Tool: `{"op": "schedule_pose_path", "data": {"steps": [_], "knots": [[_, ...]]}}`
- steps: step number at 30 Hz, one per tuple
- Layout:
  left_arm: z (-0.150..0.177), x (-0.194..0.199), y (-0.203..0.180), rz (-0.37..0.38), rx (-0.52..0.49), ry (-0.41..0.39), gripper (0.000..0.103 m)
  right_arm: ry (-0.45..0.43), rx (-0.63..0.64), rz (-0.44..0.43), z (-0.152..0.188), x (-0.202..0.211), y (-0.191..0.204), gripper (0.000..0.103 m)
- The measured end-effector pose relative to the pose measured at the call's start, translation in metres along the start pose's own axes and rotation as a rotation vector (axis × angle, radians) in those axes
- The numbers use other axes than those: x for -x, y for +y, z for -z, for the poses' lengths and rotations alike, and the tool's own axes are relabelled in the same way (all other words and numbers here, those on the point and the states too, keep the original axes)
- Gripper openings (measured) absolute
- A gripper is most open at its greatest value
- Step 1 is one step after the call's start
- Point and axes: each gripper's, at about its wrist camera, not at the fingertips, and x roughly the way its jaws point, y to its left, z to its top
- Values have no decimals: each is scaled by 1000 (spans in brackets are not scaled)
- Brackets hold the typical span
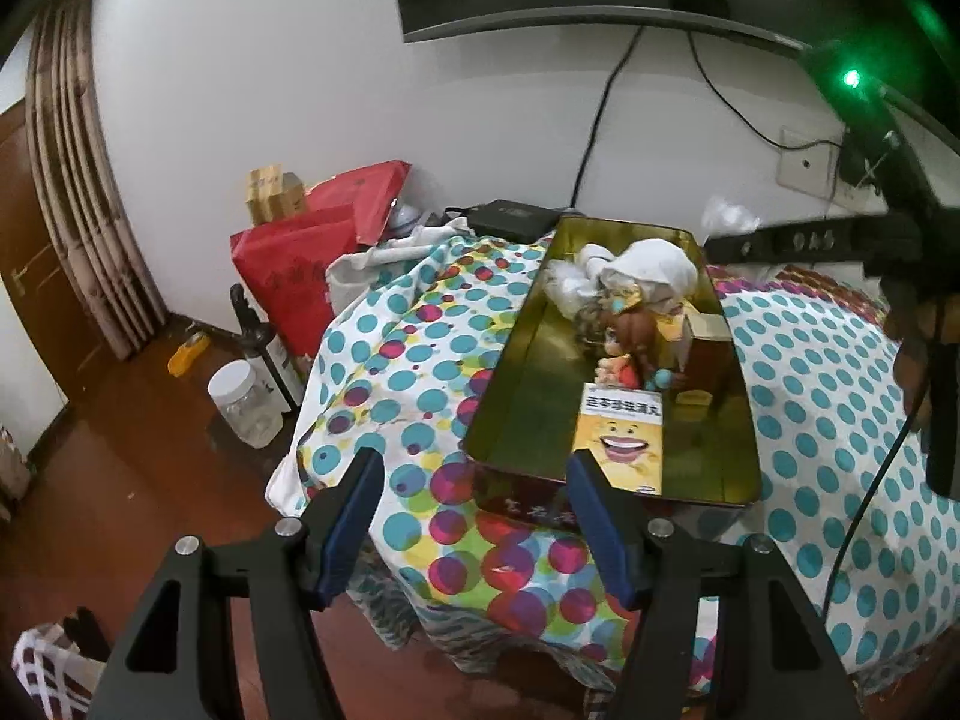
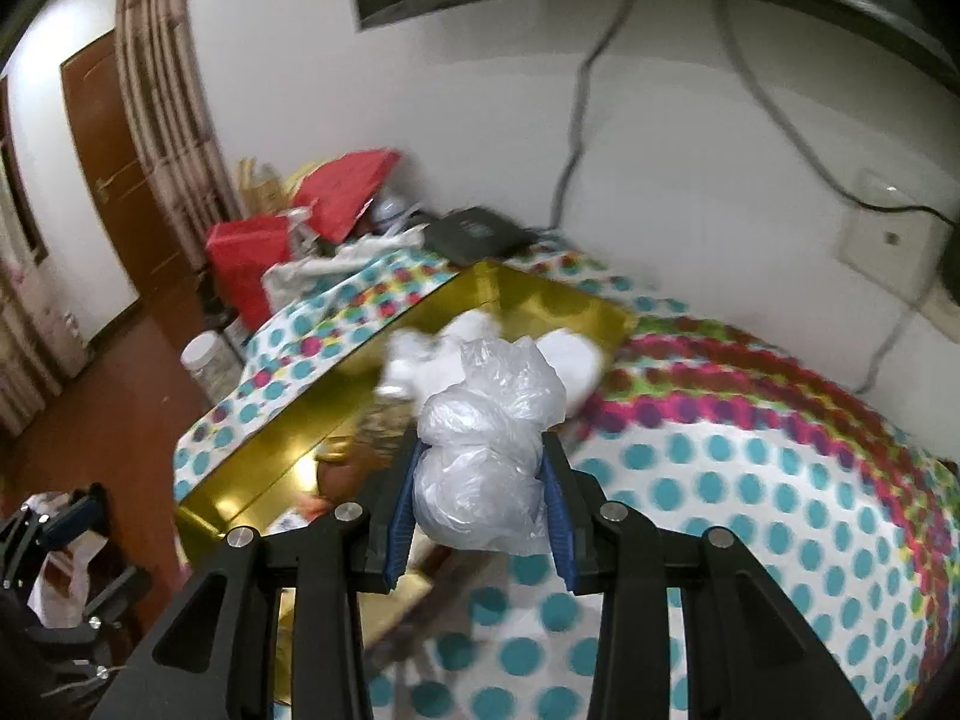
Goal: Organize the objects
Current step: 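Carry the clear plastic bag in the right tool over the tray and release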
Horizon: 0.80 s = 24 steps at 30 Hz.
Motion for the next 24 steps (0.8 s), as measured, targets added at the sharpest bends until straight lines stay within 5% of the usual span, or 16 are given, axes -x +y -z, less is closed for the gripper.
{"op": "schedule_pose_path", "data": {"steps": [6,14,24], "knots": [[1,-6,10,1,35,13,65,68,20,-8,-2,-30,23,36],[-2,-12,11,7,37,41,65,165,55,129,-6,-80,22,35],[-12,-19,11,0,61,76,65,166,64,149,-4,-80,28,34]]}}
